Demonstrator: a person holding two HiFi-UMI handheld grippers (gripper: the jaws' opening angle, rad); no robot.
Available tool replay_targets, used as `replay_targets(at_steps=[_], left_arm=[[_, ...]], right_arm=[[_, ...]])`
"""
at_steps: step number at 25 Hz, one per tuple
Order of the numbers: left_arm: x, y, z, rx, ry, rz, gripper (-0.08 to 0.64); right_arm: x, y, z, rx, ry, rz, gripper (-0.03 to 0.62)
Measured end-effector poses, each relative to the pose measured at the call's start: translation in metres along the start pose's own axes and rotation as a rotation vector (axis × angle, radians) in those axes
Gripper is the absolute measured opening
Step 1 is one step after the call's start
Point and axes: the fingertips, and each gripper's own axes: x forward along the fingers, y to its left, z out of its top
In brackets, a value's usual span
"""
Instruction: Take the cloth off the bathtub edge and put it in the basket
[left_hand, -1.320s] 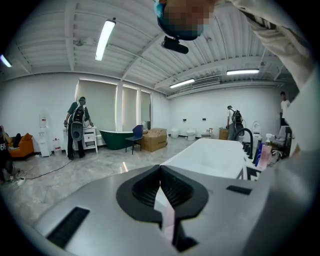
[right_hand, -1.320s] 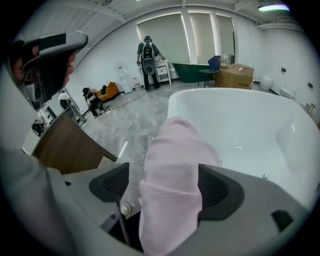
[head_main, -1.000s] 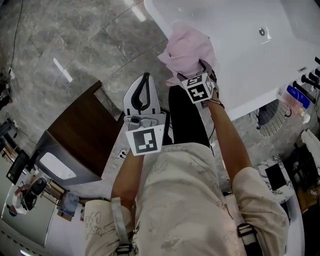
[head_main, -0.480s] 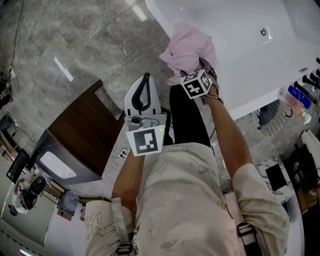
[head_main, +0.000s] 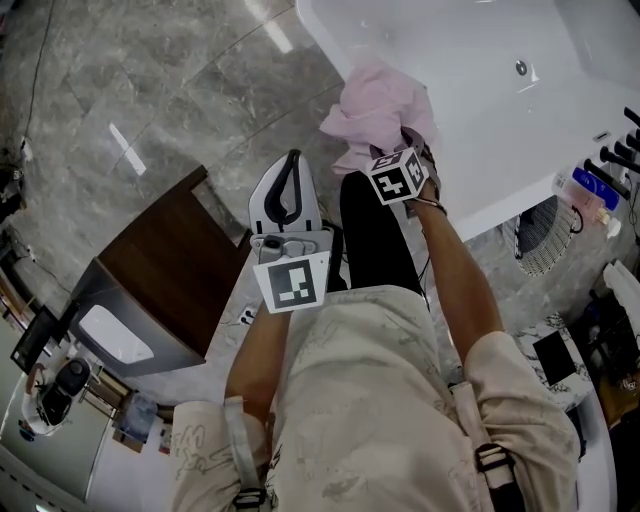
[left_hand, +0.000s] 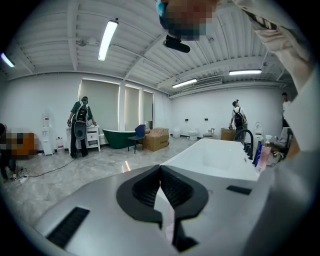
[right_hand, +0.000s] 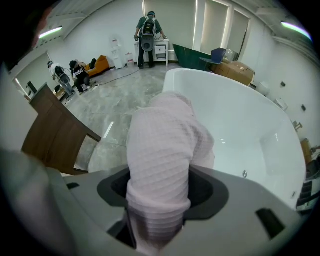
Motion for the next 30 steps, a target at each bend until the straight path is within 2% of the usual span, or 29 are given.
replay_targets(at_steps=[10, 18, 24, 30], left_arm=[[-0.039, 0.004, 0.014, 0.002, -0.066, -0.026, 0.003], [-0.086, 0.007, 0.026, 0.003, -0.133, -0.039, 0.003], [-0.136, 0.004, 0.028, -0.005, -0.173, -0.050, 0.003], [-0.171, 0.009, 0.032, -0.013, -0.221, -0.059, 0.003]], right_arm=[[-0.036, 0.011, -0.007, 0.044, -0.031, -0.082, 0.132], [-0.074, 0.024, -0.031, 0.140, -0.082, -0.154, 0.117], [-0.119, 0.042, -0.057, 0.210, -0.149, -0.198, 0.115], [-0.159, 0.052, -0.064, 0.278, -0.241, -0.259, 0.114]])
